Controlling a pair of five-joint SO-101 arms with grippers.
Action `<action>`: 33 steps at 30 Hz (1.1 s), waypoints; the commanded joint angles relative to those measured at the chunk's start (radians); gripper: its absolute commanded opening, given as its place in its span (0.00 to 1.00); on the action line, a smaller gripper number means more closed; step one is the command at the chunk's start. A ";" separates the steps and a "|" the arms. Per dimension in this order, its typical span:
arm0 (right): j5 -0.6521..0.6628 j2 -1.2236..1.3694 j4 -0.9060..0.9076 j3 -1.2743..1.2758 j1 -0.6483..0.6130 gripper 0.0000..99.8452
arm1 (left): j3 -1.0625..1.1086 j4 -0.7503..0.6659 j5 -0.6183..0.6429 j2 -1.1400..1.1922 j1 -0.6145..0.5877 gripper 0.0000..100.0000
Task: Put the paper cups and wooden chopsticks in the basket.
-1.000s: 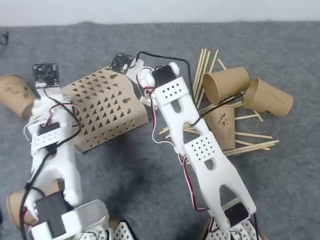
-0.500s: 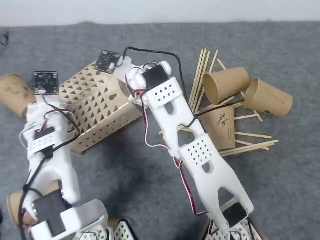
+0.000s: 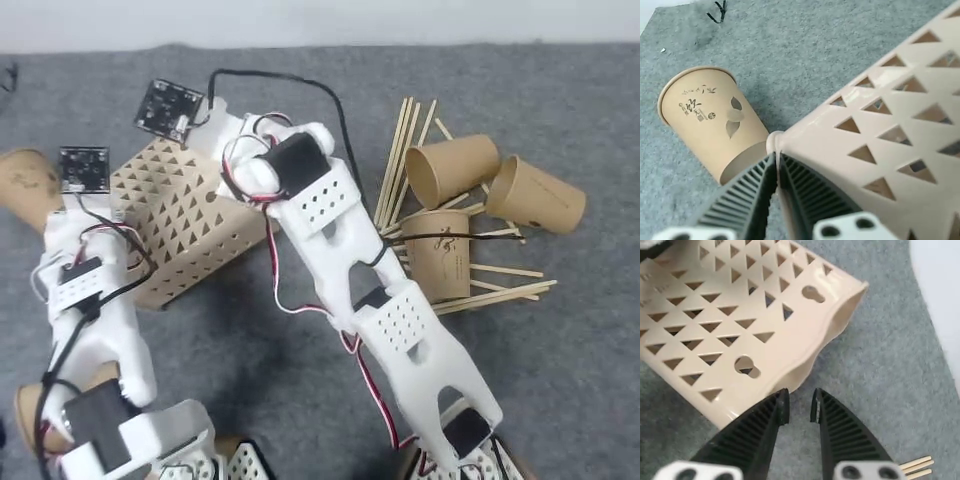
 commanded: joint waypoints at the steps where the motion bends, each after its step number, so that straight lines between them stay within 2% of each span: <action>1: -0.014 -0.007 0.031 -0.012 0.012 0.10 | 0.027 0.003 -0.018 0.014 -0.012 0.02; 5: -0.008 -0.047 0.028 -0.014 0.031 0.10 | 0.038 0.003 -0.084 0.014 -0.011 0.02; 14: -0.011 0.093 -0.085 0.017 0.166 0.10 | 0.041 0.002 -0.086 0.014 -0.009 0.02; 25: -0.009 0.147 -0.070 0.015 -0.048 0.10 | 0.041 0.002 -0.086 0.014 -0.009 0.02; 33: -0.012 0.079 -0.050 0.015 -0.130 0.10 | 0.041 0.003 -0.091 0.014 -0.011 0.02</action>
